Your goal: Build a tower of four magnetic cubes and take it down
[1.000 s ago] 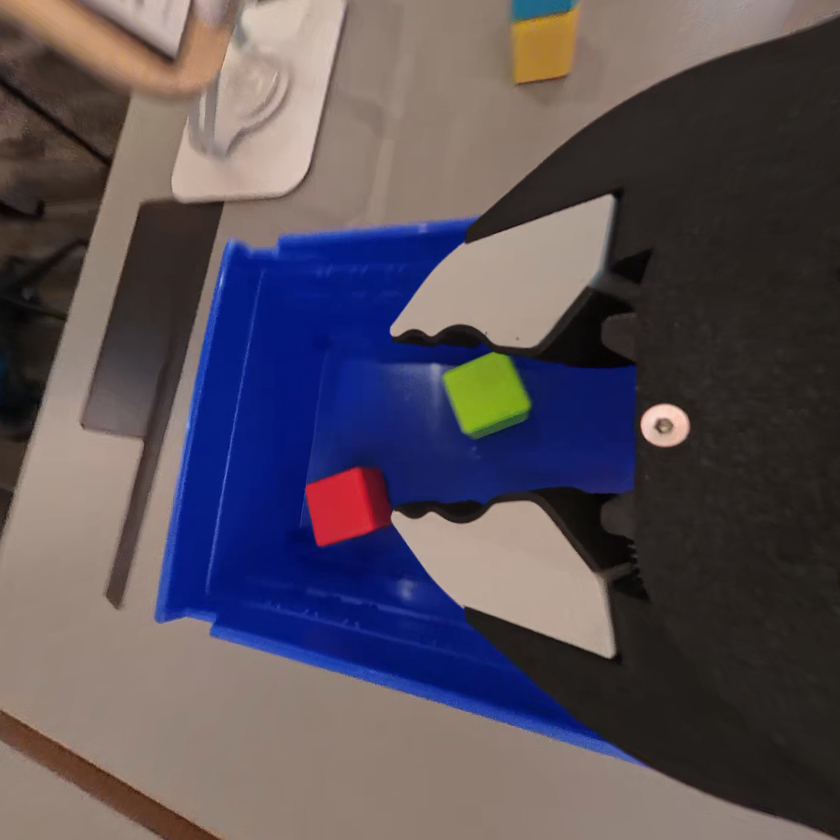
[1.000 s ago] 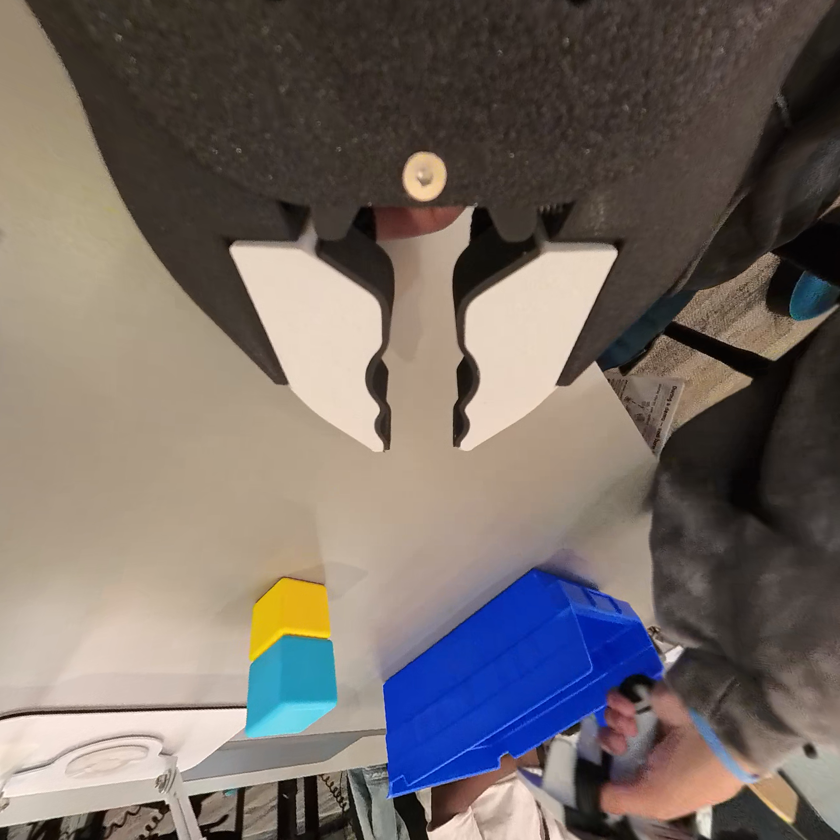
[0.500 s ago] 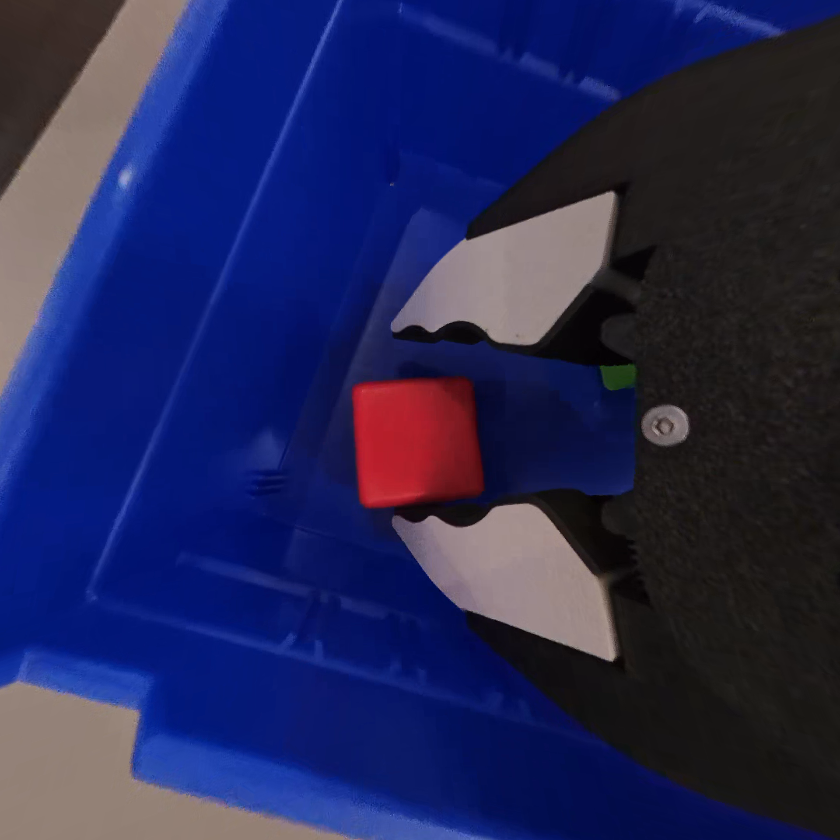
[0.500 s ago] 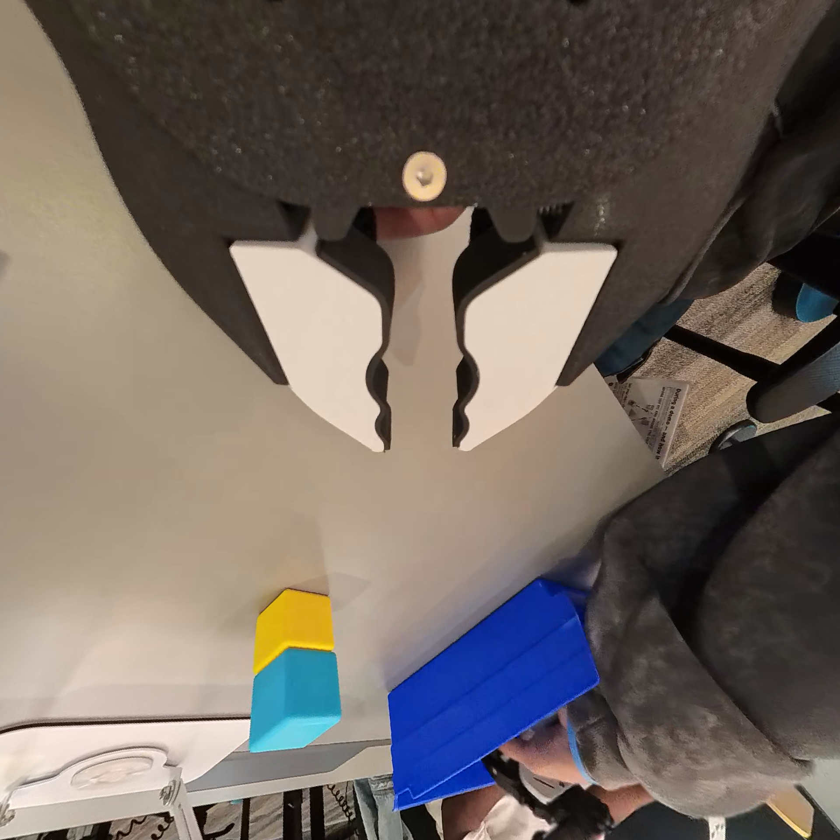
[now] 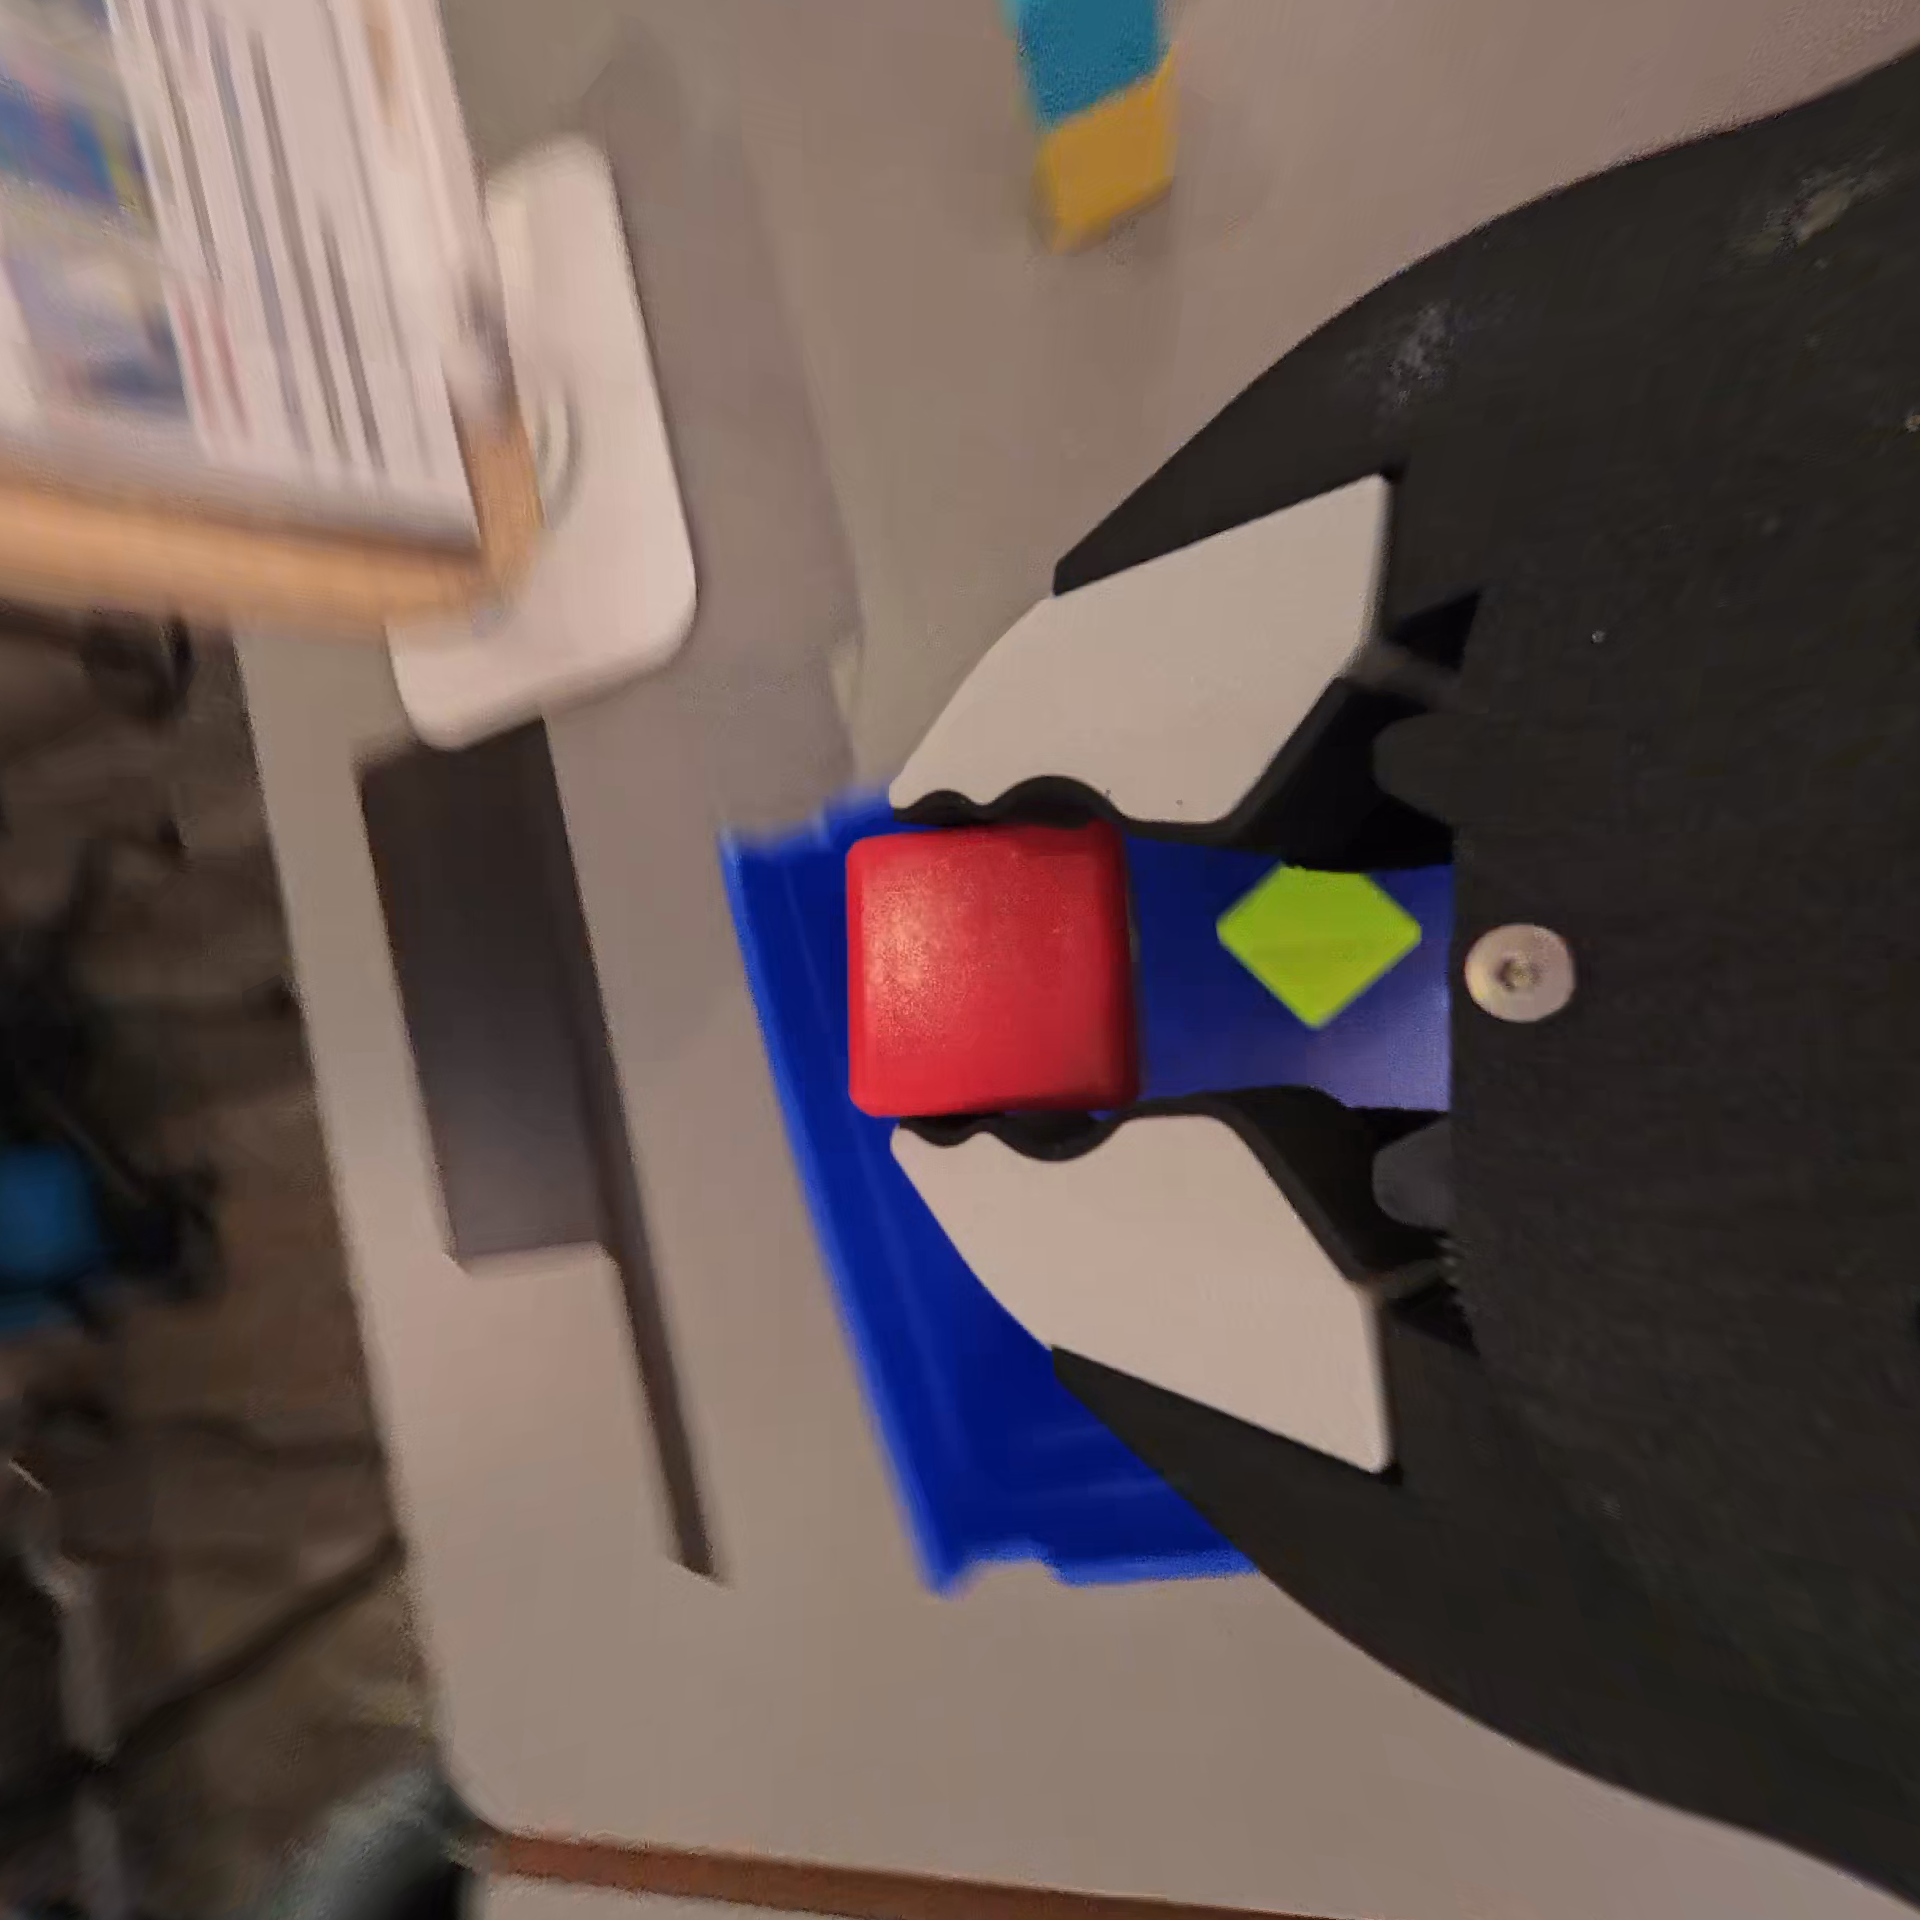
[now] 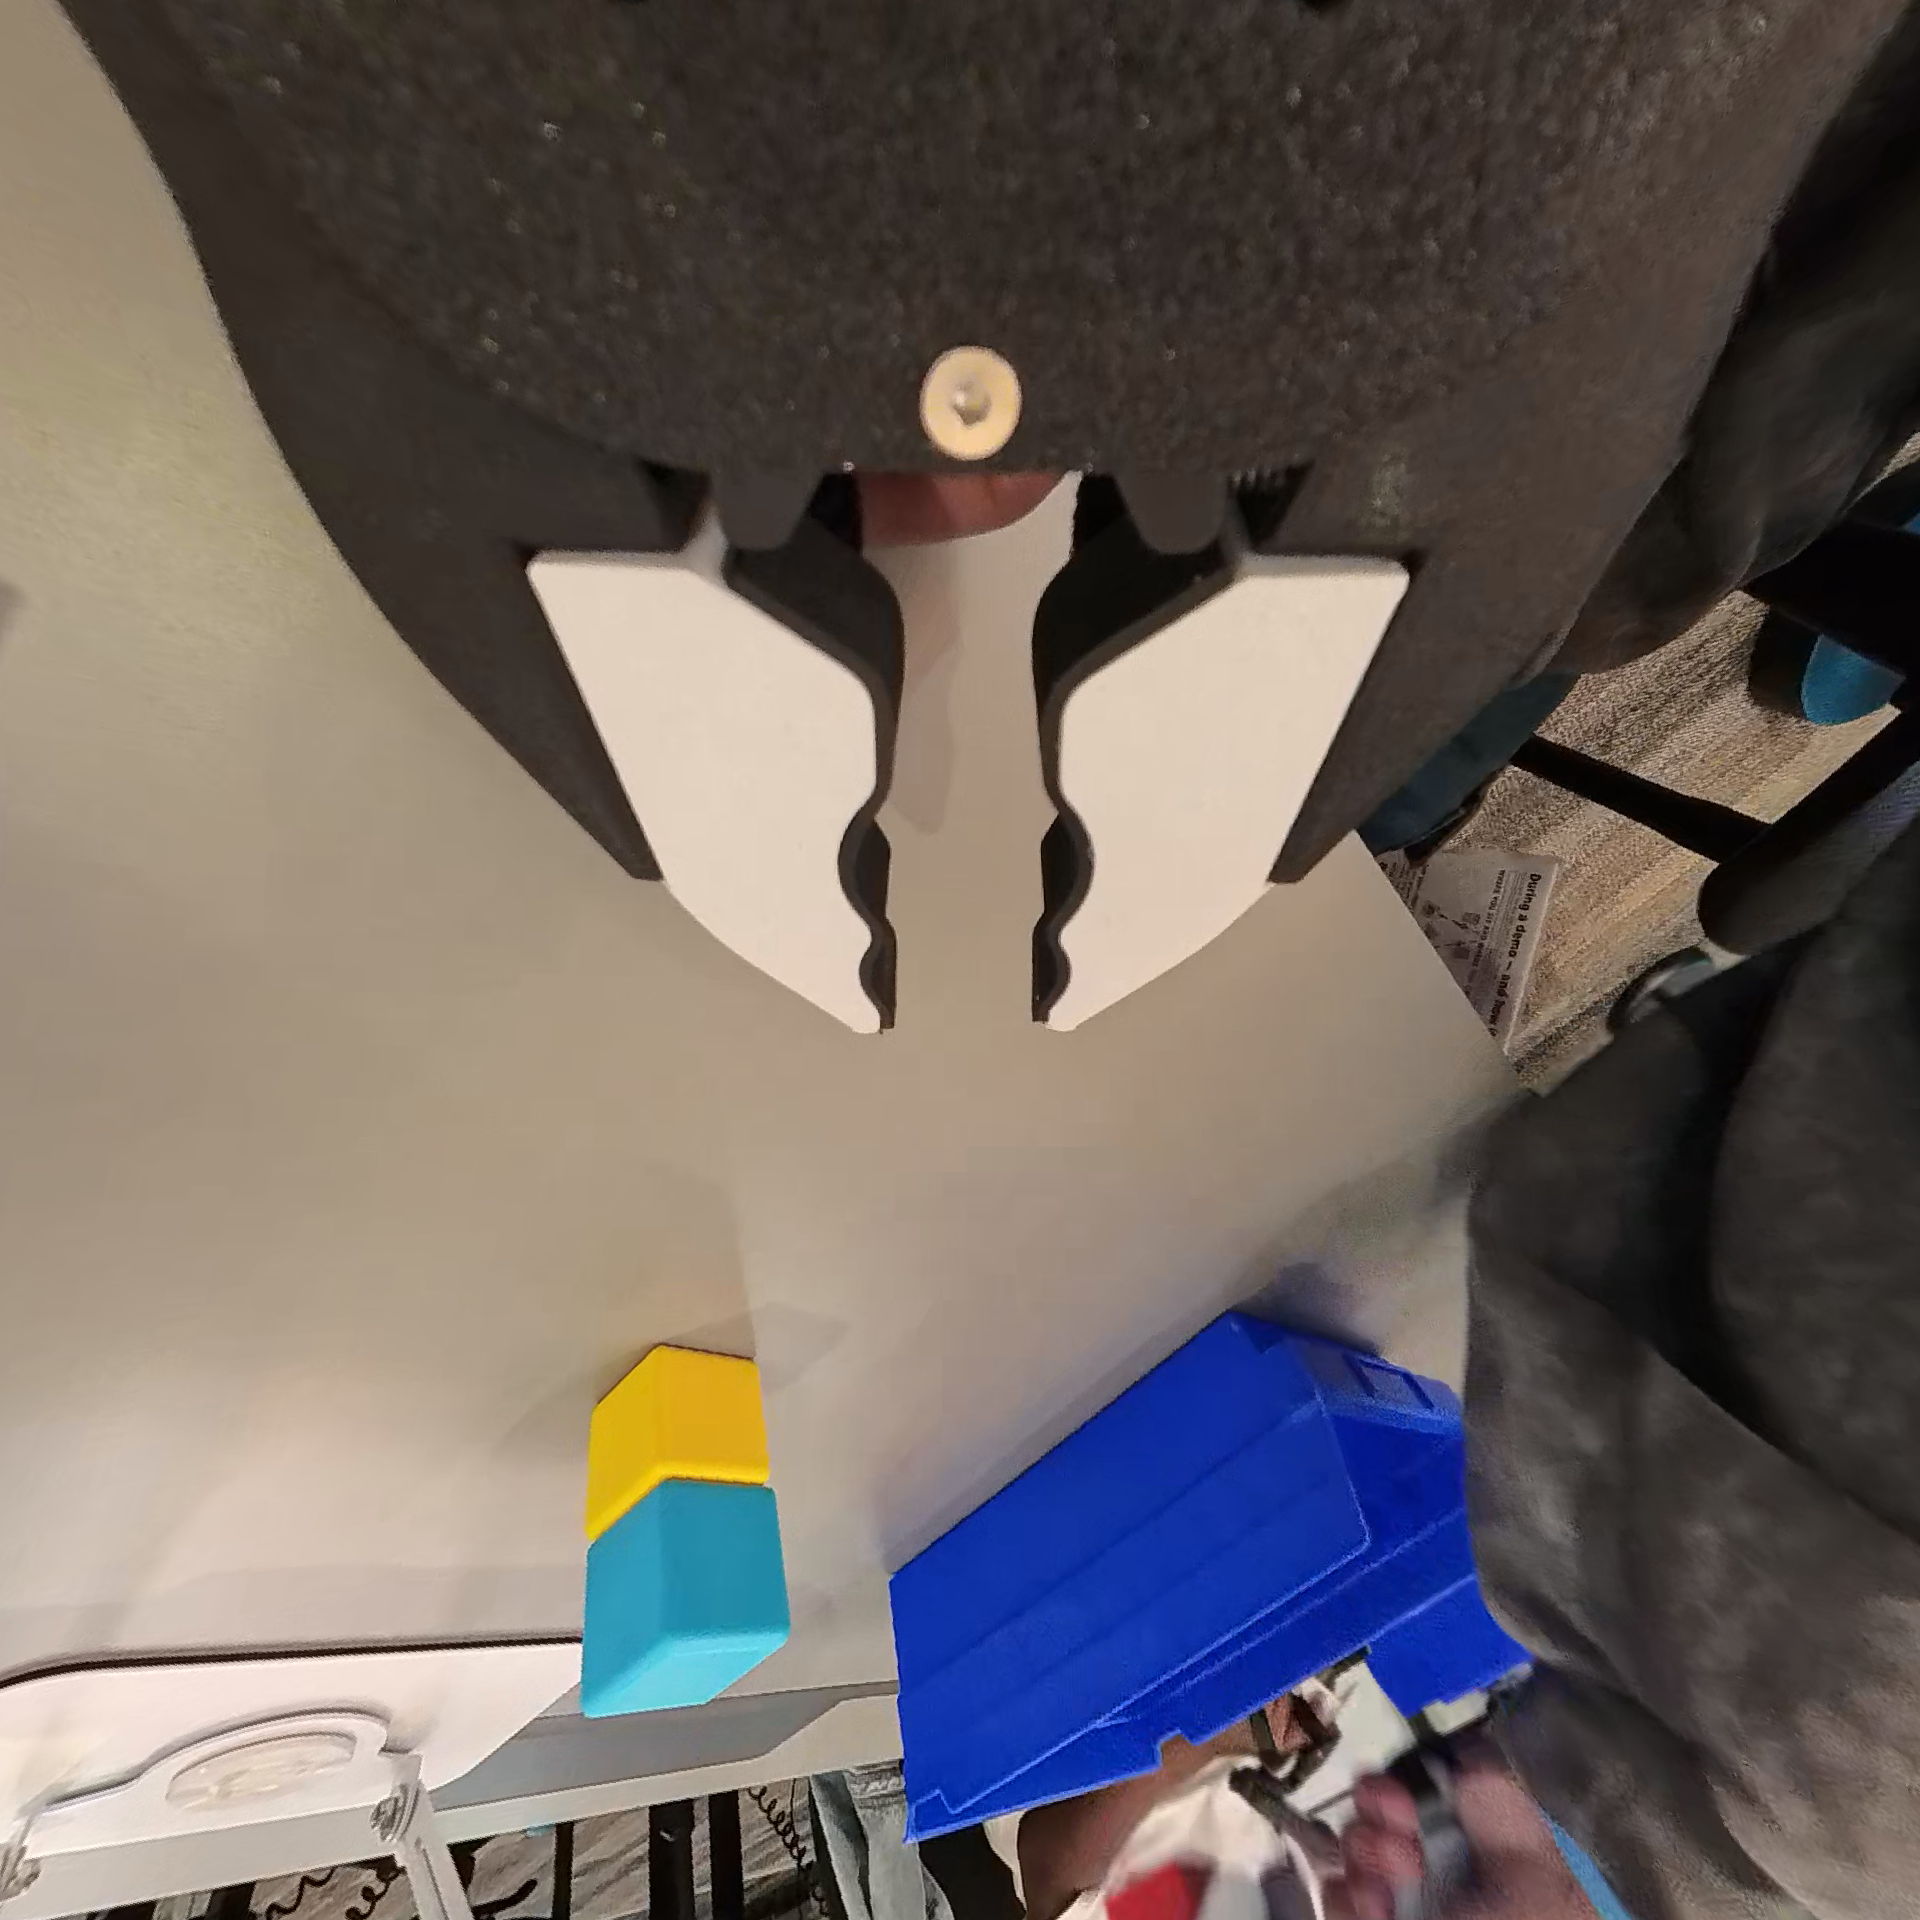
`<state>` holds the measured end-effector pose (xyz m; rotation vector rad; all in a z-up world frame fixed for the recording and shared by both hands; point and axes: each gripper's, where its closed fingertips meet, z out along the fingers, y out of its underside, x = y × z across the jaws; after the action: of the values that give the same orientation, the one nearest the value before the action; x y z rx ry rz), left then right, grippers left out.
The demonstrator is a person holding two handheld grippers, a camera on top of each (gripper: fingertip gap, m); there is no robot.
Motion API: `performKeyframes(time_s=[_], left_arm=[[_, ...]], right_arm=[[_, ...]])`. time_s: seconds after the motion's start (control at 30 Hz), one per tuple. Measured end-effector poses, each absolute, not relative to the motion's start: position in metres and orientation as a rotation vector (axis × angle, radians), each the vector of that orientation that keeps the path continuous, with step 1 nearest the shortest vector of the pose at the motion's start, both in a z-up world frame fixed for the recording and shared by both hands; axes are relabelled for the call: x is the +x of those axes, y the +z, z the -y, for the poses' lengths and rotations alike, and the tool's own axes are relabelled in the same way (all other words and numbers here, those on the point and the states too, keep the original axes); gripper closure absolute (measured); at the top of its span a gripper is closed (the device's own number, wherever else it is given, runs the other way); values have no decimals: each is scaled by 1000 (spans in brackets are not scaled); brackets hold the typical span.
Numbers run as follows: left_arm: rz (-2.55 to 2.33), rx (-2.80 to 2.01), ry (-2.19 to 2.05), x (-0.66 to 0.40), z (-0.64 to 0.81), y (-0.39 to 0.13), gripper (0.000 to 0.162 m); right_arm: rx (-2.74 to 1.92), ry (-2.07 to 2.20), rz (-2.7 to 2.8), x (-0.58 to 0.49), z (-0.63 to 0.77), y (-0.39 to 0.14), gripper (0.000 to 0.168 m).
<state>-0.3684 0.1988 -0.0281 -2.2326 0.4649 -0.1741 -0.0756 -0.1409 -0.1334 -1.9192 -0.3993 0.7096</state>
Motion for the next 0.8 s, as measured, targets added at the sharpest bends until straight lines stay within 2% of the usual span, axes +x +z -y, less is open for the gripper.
performKeyframes(time_s=[0.1, 0.23, 0.5, 0.67, 0.8], left_arm=[[-864, -2076, -334, -290, -165, 19, 111], [-1346, -1893, -423, -199, -112, 37, 111], [-1802, -1751, -588, -103, -69, -9, 111], [-1900, -1776, -674, -91, -74, -63, 111], [-1918, -1768, -756, -91, -73, -82, 111]], right_arm=[[-1930, 704, 418, -78, 141, -135, 144], [-1931, 707, 427, -80, 141, -135, 144], [-1918, 719, 412, -77, 142, -133, 144], [-1929, 701, 420, -77, 141, -135, 144], [-1924, 699, 412, -76, 141, -135, 144]])
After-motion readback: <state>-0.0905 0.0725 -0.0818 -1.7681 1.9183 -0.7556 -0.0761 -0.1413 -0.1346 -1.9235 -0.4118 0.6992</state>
